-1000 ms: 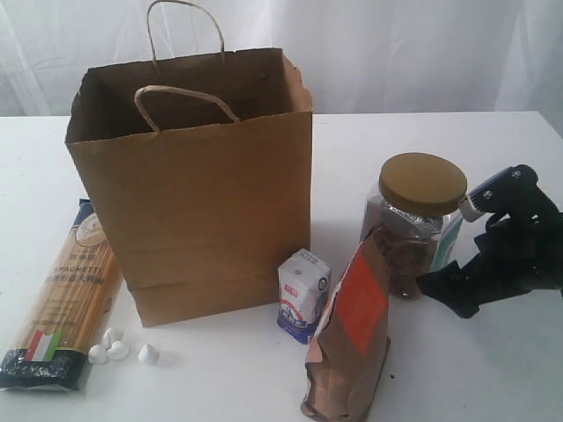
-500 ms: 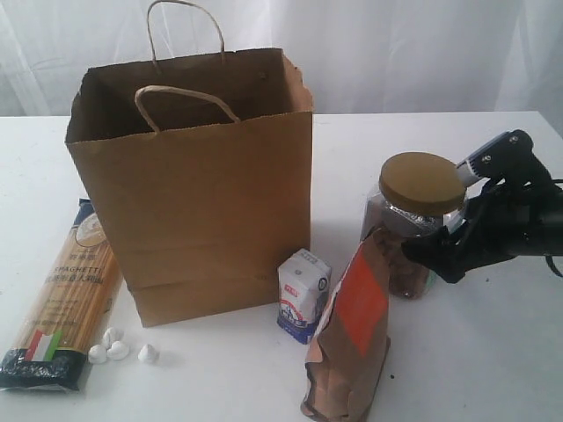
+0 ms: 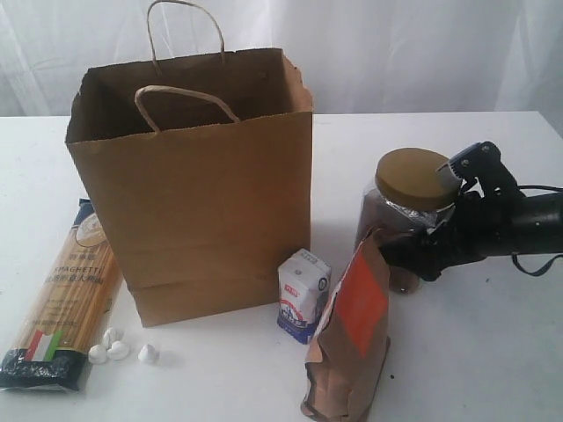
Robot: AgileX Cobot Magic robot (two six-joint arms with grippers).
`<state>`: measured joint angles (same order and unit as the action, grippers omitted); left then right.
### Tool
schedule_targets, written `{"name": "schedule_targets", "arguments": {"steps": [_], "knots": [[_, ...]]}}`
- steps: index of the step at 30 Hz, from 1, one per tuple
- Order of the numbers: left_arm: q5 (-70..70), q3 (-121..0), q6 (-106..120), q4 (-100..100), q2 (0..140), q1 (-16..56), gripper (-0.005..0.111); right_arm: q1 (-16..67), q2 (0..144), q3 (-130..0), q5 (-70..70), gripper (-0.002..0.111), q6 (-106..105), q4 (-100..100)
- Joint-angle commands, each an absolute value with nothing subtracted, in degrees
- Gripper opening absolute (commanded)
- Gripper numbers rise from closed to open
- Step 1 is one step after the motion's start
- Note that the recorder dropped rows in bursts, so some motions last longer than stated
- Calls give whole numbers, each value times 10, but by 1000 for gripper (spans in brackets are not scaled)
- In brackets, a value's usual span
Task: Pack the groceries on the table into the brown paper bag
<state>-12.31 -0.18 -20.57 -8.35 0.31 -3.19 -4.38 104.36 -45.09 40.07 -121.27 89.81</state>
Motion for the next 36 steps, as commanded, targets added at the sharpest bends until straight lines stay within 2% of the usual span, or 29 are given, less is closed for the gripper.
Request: {"name": "schedule_targets", "arguments": {"steps": [1, 2, 3, 4, 5, 6, 8, 10, 12, 18, 24, 31, 36], "knots": [[-128, 0, -206, -82, 0, -33, 0, -46, 1047, -453, 397, 88, -1228, 913], [-131, 0, -206, -82, 0, -33, 0, -46, 1047, -453, 395, 81, -1228, 921], [-131, 0, -206, -82, 0, -33, 0, -46, 1047, -453, 396, 60, -1228, 928], [-131, 0, -206, -82, 0, -33, 0, -46, 1047, -453, 396, 51, -1228, 928], [-131, 0, -206, -82, 0, -33, 0, -46, 1047, -453, 398, 32, -1228, 928], [-131, 0, -206, -82, 0, -33, 0, -46, 1047, -453, 404, 23, -1228, 928], [-131, 0, -206, -82, 0, -33, 0, -46, 1047, -453, 424, 8, -1228, 928], [-131, 0, -206, -82, 0, -33, 0, -46, 1043, -453, 460, 1, -1228, 928], [-131, 0, -206, -82, 0, -33, 0, -46, 1024, -453, 458, 0, -1212, 928], [-131, 0, -206, -82, 0, -33, 0, -46, 947, -453, 340, 0, -1149, 928], [-131, 0, -206, -82, 0, -33, 0, -46, 854, -453, 336, 0, -1139, 928], [-131, 0, -206, -82, 0, -33, 0, -46, 772, -453, 249, 0, -1113, 928], [-131, 0, -206, -82, 0, -33, 0, -46, 724, -456, 273, 0, -1052, 928]]}}
